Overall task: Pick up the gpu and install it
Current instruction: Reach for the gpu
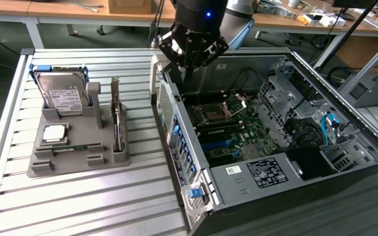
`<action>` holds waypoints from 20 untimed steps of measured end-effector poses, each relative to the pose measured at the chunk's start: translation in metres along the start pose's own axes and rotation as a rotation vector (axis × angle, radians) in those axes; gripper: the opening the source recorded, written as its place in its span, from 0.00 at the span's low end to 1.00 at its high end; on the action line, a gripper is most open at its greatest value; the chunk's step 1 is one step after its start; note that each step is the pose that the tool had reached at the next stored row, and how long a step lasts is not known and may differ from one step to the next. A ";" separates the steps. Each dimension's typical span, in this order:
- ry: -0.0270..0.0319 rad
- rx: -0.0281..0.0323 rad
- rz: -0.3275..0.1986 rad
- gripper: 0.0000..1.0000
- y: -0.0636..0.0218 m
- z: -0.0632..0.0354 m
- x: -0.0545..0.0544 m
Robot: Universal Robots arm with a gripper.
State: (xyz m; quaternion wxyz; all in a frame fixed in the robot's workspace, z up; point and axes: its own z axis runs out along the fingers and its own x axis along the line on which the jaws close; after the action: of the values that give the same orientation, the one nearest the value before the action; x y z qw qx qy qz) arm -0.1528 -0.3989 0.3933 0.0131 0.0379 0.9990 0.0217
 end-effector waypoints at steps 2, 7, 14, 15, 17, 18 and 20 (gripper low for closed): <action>0.0000 0.0000 0.000 0.13 -0.0001 0.0000 0.001; 0.0000 0.0000 0.000 0.13 -0.0002 -0.0001 0.003; 0.0000 0.0000 0.000 0.13 -0.0004 -0.0002 0.005; 0.0000 0.0001 0.000 0.13 -0.0004 -0.0002 0.006; 0.0000 0.0000 0.000 0.13 -0.0005 -0.0002 0.006; 0.0000 0.0001 0.000 0.13 -0.0005 -0.0002 0.006; 0.0000 0.0000 0.000 0.13 -0.0005 -0.0002 0.007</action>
State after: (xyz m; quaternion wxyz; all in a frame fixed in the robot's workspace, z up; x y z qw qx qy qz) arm -0.1598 -0.3989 0.3933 0.0131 0.0379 0.9990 0.0217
